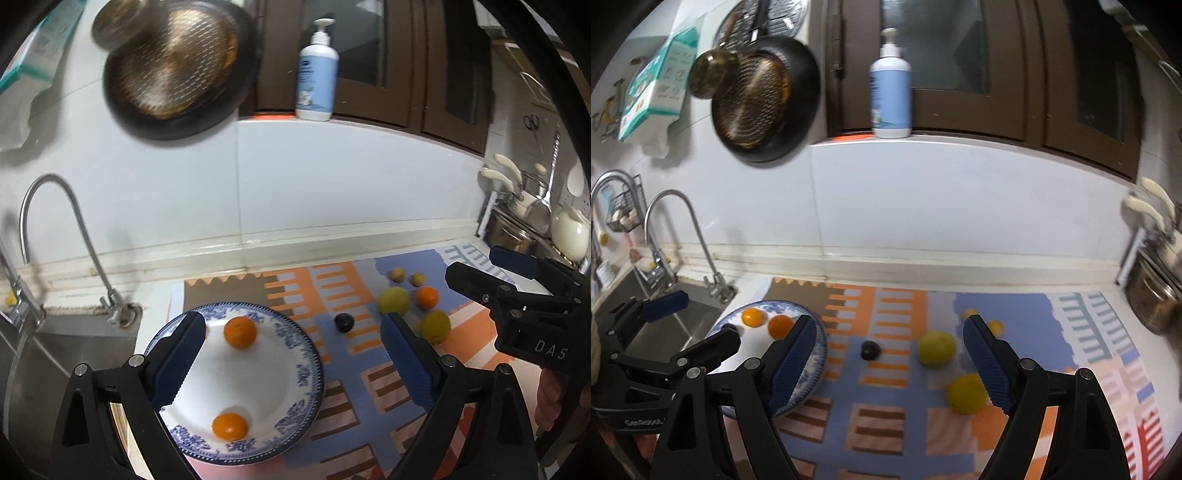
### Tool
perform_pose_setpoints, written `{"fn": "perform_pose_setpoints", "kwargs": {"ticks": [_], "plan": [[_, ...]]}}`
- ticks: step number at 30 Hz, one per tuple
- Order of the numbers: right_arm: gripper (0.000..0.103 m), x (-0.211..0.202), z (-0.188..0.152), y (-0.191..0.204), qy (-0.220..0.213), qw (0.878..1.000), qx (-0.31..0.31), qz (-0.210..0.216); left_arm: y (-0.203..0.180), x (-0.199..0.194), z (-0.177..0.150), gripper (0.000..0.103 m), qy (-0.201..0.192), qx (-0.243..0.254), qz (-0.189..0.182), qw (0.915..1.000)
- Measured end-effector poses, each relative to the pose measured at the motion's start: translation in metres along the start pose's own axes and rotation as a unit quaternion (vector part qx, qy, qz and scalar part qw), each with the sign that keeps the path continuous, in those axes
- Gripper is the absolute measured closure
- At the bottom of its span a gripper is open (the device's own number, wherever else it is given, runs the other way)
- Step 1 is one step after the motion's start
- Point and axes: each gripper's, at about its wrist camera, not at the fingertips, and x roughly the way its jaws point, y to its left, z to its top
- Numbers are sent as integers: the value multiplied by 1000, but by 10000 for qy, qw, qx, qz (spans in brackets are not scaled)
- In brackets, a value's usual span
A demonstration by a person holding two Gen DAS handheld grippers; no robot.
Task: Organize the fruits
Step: 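Move both open tools back toward the remaining fruit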
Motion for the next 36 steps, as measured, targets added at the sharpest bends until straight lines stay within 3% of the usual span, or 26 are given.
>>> {"fn": "perform_pose_setpoints", "kwargs": {"ticks": [11, 22, 36], "plan": [[21, -7, -20, -36, 27, 9975, 472, -522, -28, 19, 3, 6, -152, 357, -72, 9992], [21, 24, -47, -69, 446, 9925, 965, -599, -51, 62, 0, 7, -62, 482, -219, 9986], [22, 72, -75, -87, 947, 9863, 1286, -405, -62, 131, -16, 29, 588, 593, -166, 9964]]}}
